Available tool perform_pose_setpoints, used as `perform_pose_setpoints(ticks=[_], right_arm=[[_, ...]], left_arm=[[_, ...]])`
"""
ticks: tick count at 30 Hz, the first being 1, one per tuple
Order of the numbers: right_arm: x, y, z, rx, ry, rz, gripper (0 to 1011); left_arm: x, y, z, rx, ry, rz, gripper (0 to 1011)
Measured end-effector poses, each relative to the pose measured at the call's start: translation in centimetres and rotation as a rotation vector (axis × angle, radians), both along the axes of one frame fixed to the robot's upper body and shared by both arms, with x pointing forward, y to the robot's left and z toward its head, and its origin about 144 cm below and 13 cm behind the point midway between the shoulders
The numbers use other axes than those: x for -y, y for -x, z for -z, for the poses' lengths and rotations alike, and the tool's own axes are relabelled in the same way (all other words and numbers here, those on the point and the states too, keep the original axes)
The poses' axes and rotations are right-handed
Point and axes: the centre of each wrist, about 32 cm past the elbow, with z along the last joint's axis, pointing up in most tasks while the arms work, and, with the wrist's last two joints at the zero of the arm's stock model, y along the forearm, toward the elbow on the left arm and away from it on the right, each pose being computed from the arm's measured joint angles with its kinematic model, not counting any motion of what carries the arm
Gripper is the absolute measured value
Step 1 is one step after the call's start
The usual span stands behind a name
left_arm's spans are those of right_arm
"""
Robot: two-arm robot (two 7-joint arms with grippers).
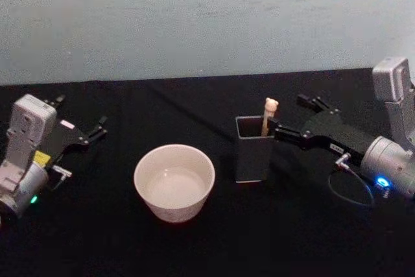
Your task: Pick up the stirring spoon with one hand, stir inside the cup, then place it back in its original position.
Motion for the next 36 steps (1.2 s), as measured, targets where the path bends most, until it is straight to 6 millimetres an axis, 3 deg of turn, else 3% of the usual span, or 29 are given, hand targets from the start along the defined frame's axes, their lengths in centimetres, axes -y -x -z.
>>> perform_pose_setpoints(ticks=[19,36], right_arm=[[-1.5,-2.1,0.1,-0.027,0.007,-0.030,1002],[-1.6,-2.9,0.2,-0.043,0.003,-0.038,1002]], left_arm=[[0.0,0.0,0.0,0.000,0.000,0.000,1001],[0.0,0.0,0.0,0.000,0.000,0.000,1001]])
